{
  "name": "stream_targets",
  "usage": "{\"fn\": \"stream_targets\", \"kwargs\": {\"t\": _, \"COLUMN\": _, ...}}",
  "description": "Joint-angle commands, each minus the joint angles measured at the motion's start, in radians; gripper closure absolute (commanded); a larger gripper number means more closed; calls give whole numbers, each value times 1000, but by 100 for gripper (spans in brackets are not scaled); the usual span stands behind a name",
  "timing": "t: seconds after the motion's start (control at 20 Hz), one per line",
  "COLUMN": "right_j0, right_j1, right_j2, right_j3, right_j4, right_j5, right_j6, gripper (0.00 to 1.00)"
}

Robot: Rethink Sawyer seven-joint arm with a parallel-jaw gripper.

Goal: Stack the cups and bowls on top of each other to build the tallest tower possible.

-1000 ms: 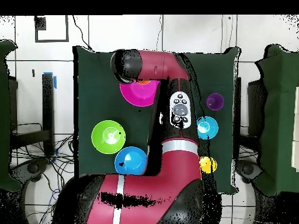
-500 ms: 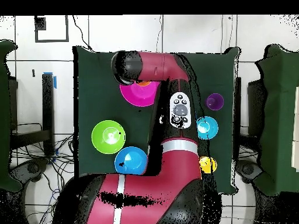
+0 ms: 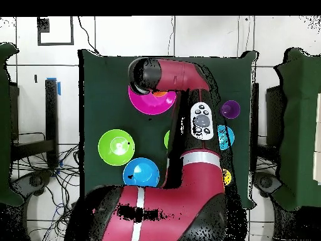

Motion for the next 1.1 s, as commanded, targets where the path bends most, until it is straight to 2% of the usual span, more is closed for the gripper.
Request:
{"fn": "stream_targets", "kwargs": {"t": 0.05, "right_j0": -39, "right_j1": -5, "right_j2": 103, "right_j3": 106, "right_j4": -108, "right_j5": -44, "right_j6": -287, "gripper": 100}}
{"fn": "stream_targets", "kwargs": {"t": 0.25, "right_j0": -39, "right_j1": 3, "right_j2": 109, "right_j3": 104, "right_j4": -114, "right_j5": -56, "right_j6": -278, "gripper": 100}}
{"fn": "stream_targets", "kwargs": {"t": 0.6, "right_j0": -9, "right_j1": 26, "right_j2": 108, "right_j3": 104, "right_j4": -102, "right_j5": -93, "right_j6": -202, "gripper": 100}}
{"fn": "stream_targets", "kwargs": {"t": 1.1, "right_j0": 23, "right_j1": 33, "right_j2": 100, "right_j3": 92, "right_j4": -79, "right_j5": -88, "right_j6": -153, "gripper": 100}}
